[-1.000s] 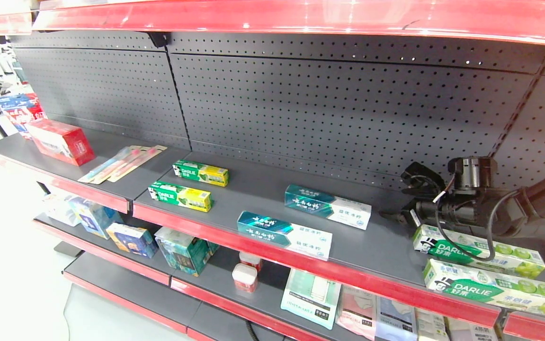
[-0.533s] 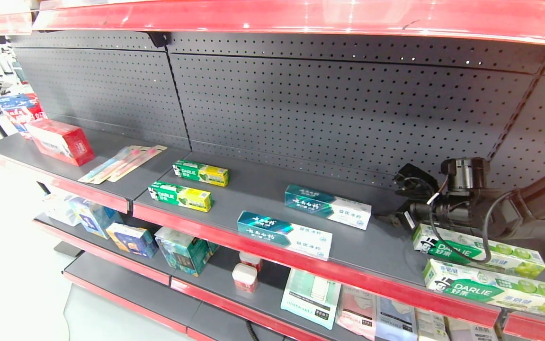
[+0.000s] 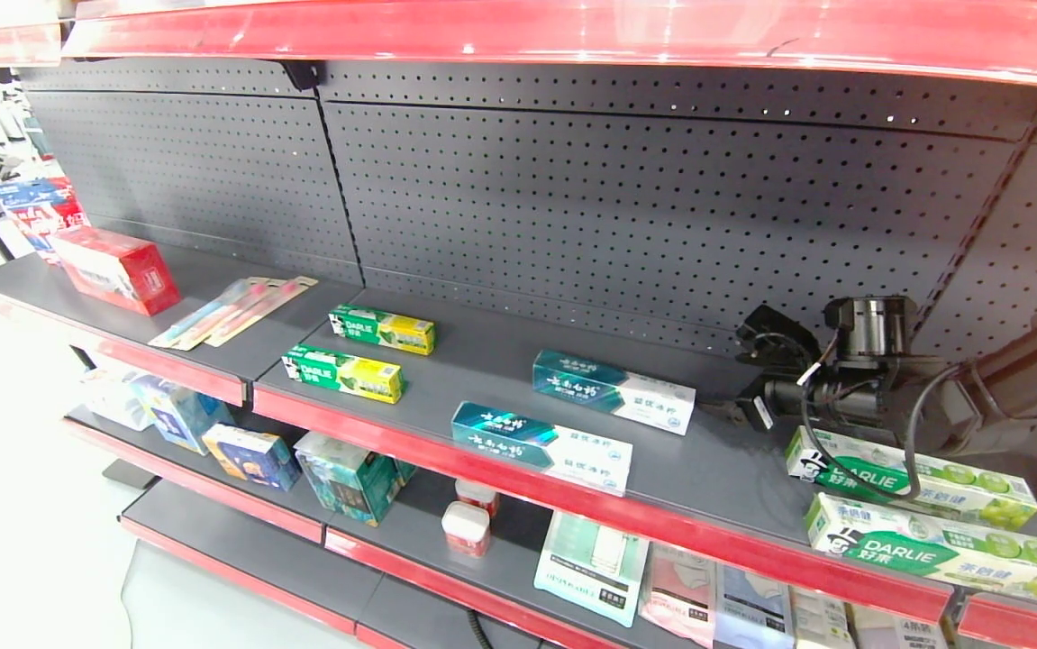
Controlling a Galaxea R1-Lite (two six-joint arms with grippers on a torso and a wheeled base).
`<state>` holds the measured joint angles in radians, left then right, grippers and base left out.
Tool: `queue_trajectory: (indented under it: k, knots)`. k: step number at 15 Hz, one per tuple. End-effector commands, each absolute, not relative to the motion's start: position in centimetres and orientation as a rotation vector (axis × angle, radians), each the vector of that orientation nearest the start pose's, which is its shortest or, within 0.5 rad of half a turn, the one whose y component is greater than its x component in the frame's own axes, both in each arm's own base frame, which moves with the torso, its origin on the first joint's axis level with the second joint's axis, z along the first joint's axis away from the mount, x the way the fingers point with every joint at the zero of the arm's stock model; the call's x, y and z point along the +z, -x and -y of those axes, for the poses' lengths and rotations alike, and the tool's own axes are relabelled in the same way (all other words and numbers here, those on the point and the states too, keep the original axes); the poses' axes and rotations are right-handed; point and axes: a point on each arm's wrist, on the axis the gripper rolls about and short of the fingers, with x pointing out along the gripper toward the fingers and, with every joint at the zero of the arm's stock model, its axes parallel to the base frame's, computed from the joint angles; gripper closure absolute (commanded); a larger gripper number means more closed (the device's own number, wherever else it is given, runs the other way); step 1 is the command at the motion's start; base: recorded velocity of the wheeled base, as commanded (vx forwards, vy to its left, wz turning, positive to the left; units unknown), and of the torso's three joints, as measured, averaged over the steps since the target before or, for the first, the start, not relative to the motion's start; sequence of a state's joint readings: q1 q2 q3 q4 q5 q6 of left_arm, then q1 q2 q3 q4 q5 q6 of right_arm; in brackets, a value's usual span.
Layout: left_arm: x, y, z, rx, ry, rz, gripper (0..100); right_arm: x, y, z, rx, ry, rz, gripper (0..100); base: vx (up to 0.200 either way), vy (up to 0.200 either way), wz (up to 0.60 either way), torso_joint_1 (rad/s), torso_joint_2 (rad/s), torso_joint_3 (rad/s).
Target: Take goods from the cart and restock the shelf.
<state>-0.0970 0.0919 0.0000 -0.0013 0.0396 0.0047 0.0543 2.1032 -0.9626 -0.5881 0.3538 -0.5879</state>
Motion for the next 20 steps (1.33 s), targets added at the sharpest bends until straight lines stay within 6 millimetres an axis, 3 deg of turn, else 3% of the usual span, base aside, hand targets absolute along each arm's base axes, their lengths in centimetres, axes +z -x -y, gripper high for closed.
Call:
queue_trajectory:
  k: [1, 11, 20]
  knots:
    - [7.7, 1.5, -0.2, -0.057, -0.011, -0.092, 0, 8.0, -37.9, -3.2, 0.553, 0.484, -0.406, 0, 0.0, 0.0, 0.0, 0.0, 0.0, 0.0]
    - [7.7, 1.5, -0.2, -0.057, -0.011, -0.092, 0, 8.4, -37.7, -4.8, 0.587, 0.486, -0.384, 0, 0.0, 0.0, 0.0, 0.0, 0.0, 0.0]
    - [7.7, 1.5, -0.2, -0.057, -0.011, -0.092, 0, 9.0, -37.5, -5.0, 0.588, 0.488, -0.37, 0, 0.0, 0.0, 0.0, 0.0, 0.0, 0.0]
